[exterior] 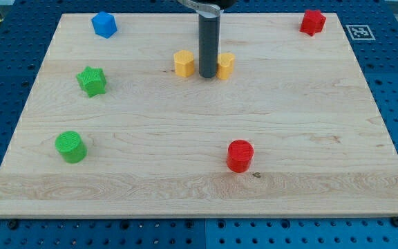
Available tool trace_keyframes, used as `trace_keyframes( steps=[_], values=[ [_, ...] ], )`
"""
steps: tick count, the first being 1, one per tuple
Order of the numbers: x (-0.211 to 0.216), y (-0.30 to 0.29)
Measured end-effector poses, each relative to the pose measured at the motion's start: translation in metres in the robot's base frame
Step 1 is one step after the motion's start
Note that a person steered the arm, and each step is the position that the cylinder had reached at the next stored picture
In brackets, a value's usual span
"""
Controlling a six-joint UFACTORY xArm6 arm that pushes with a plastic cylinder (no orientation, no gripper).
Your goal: Place the yellow heart to the center right side of the board
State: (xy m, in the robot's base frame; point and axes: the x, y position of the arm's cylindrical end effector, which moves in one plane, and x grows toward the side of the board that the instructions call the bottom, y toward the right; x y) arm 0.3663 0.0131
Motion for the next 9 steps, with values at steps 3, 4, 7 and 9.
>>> trace_keyframes(
  steps=[3, 4, 7, 9],
  values=[
    [0.007, 0.019],
    [-0.011, 0.017],
    [-0.013, 0.058],
    [-0.044, 0.056]
  ],
)
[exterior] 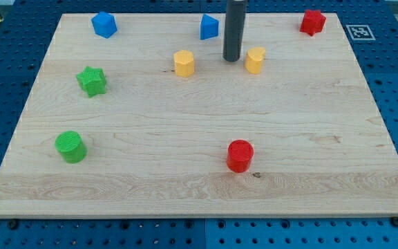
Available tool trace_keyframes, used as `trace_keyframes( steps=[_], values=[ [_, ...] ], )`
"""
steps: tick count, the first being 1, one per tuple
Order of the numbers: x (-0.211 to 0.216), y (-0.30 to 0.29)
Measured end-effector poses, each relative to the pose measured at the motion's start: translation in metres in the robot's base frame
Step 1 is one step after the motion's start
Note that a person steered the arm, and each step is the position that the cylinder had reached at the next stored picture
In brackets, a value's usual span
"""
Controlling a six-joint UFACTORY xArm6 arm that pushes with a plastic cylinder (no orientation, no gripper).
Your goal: Place the yellow heart to the center right side of the board
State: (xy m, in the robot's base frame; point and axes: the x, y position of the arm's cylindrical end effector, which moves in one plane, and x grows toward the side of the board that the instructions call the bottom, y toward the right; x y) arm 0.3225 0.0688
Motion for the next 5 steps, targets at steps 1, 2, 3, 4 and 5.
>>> trace_keyframes(
  steps=[1, 2, 3, 4, 5],
  values=[
    [0.002, 0.02],
    [0.017, 0.021],
    [0.023, 0.021],
    [0.026, 0.045],
    [0.042, 0.053]
  ],
)
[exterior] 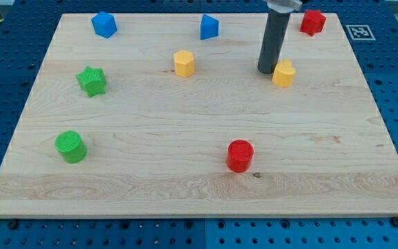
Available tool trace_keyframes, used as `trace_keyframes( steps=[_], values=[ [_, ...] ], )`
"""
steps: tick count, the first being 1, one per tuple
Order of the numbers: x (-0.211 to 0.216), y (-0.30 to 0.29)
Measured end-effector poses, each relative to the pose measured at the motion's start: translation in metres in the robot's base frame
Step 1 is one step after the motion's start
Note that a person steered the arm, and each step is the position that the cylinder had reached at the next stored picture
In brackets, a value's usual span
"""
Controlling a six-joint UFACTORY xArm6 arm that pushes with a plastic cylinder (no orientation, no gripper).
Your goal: Place the yellow heart to the center right side of the board
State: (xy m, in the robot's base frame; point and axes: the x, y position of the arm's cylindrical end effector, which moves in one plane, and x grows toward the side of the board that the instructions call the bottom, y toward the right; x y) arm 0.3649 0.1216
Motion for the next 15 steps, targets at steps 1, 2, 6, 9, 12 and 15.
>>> trace_keyframes(
  steps=[1, 2, 6, 9, 12, 15],
  values=[
    [0.007, 0.001],
    [0.01, 0.021],
    [0.01, 0.047],
    [0.02, 0.05],
    [0.041, 0.029],
    [0.039, 0.078]
  ],
)
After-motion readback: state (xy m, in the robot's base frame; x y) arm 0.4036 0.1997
